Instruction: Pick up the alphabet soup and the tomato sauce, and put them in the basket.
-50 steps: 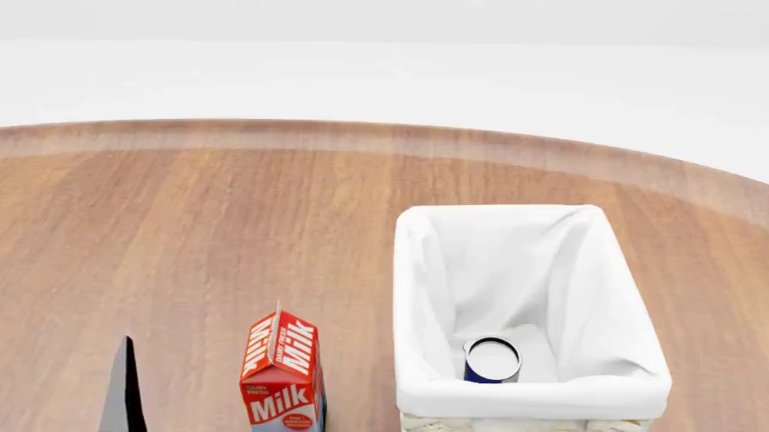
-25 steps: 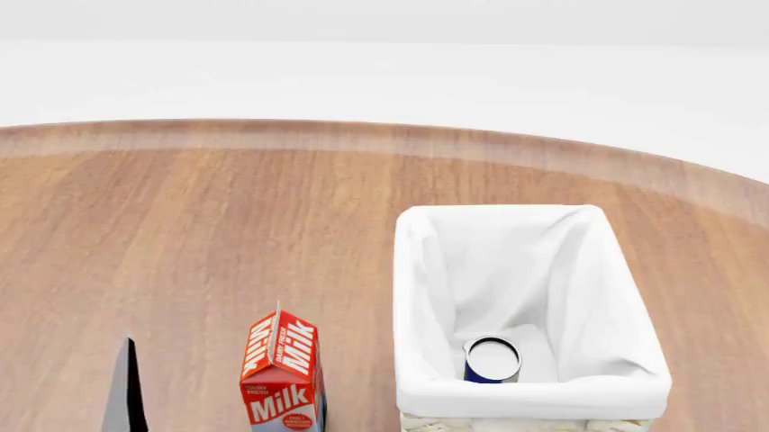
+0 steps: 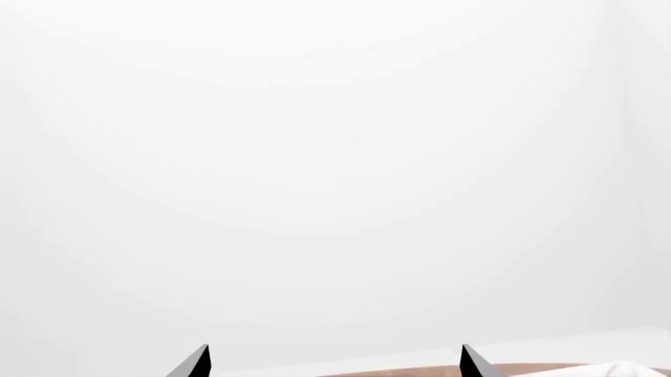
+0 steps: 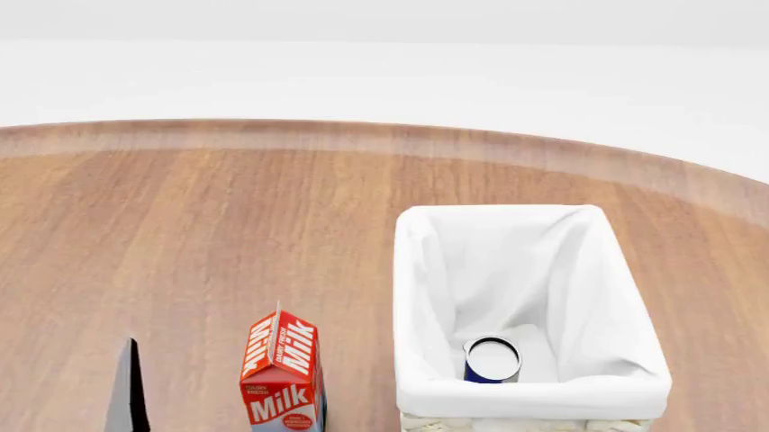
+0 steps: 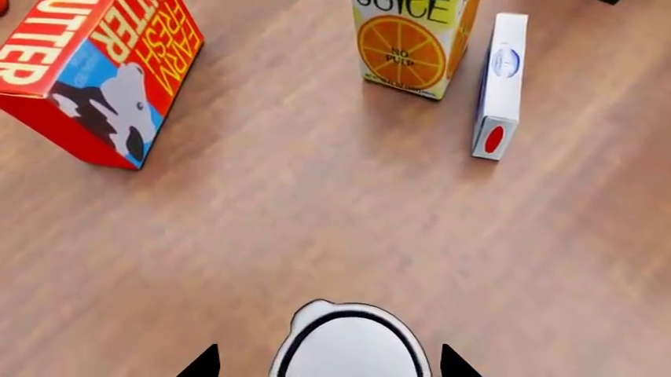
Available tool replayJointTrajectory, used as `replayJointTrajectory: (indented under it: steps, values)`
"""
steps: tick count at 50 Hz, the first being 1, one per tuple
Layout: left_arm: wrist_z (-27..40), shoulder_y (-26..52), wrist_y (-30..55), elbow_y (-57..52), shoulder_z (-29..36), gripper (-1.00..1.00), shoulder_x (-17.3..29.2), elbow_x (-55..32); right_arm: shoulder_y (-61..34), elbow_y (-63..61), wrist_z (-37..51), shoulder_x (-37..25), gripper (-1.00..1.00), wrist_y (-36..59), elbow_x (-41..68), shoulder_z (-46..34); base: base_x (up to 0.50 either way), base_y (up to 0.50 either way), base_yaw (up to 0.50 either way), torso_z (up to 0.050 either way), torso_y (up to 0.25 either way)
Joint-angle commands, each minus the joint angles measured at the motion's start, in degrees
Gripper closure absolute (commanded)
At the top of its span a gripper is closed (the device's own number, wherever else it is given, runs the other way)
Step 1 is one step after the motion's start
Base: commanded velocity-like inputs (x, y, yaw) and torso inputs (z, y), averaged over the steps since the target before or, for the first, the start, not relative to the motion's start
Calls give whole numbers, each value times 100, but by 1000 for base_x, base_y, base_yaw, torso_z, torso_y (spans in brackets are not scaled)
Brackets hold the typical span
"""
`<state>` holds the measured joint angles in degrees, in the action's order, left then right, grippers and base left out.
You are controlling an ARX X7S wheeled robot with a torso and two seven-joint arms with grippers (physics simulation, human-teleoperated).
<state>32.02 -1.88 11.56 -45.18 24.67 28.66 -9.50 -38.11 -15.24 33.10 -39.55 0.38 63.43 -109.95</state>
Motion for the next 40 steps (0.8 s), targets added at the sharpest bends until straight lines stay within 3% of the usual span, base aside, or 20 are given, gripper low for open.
replayJointTrajectory:
  steps: [1, 40]
  values:
    - [0, 15, -20, 41, 21, -100, -3, 1, 109, 193, -85, 68, -100, -49, -47, -3, 0, 0, 0, 0, 0]
    - [40, 45, 20, -5, 52, -100, 18, -19, 304, 599, -299, 160, -100, -159, -95, 54, 0, 0, 0, 0, 0]
